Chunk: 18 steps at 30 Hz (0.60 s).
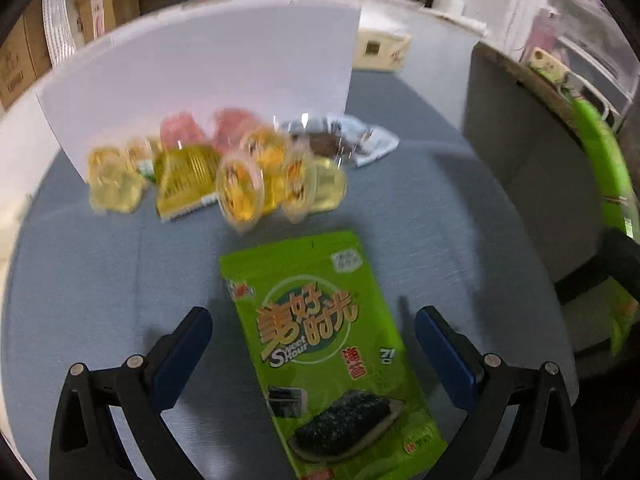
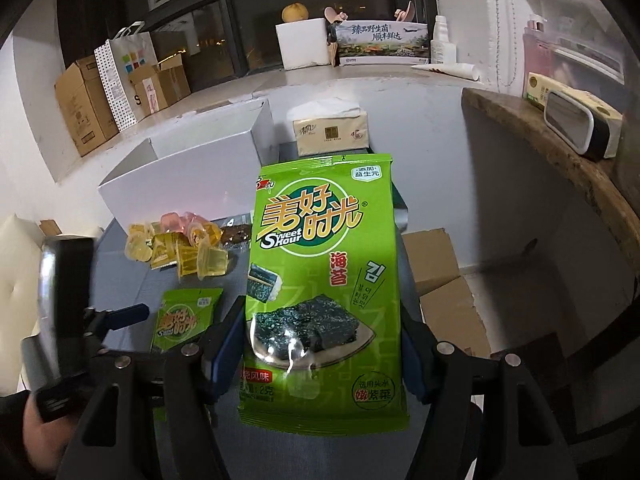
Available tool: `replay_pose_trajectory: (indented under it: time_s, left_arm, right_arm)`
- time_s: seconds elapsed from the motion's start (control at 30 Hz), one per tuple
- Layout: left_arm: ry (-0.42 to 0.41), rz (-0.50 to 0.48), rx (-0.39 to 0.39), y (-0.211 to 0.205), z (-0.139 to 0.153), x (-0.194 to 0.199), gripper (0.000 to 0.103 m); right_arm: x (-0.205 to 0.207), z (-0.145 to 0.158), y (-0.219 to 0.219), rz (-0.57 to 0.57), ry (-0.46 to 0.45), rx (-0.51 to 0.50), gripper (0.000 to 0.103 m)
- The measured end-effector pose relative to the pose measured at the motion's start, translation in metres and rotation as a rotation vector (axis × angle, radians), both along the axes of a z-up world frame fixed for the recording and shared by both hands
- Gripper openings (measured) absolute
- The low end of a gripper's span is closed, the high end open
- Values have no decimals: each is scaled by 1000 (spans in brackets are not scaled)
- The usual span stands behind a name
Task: Organize snacks
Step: 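Grasp a green seaweed packet with the right gripper while the left grasps another seaweed packet, then lower both seaweed packets into the white box and open both grippers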
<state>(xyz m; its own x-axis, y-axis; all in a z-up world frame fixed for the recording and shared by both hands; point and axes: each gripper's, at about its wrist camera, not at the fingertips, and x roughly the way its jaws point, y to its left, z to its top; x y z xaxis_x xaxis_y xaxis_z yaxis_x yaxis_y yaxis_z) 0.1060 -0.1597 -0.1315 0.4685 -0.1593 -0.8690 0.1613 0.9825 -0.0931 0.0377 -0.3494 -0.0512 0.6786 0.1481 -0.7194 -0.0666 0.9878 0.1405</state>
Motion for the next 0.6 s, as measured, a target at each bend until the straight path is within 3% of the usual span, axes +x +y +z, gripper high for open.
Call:
replay_pose_trajectory:
  time_s: [0.1,0.13,0.17,0.2,0.3,0.6]
  left_arm:
    - [-21,-35,26,-4,-2,-4,100]
    - [-19,-53,9,-5,-2,-5,95]
    - [-32,-60,27,-6,0,-7,84]
    - [-36,-72,29,-5,1,-8,82]
    - [-46,-80,-24,6,7,-11,80]
    - [-264,-28,-48,59,73,-32,79]
  right_arm:
    - [-2,-1,3,14,1,4,71]
    - [-2,-2,5,16,0,2,71]
    - [-2,-2,6,19,1,2,71]
    - [-2,-2,8,23,1,5,71]
    - [-3,-1,14,37,0,4,71]
    - [-1,19,35,100,-71,50,71]
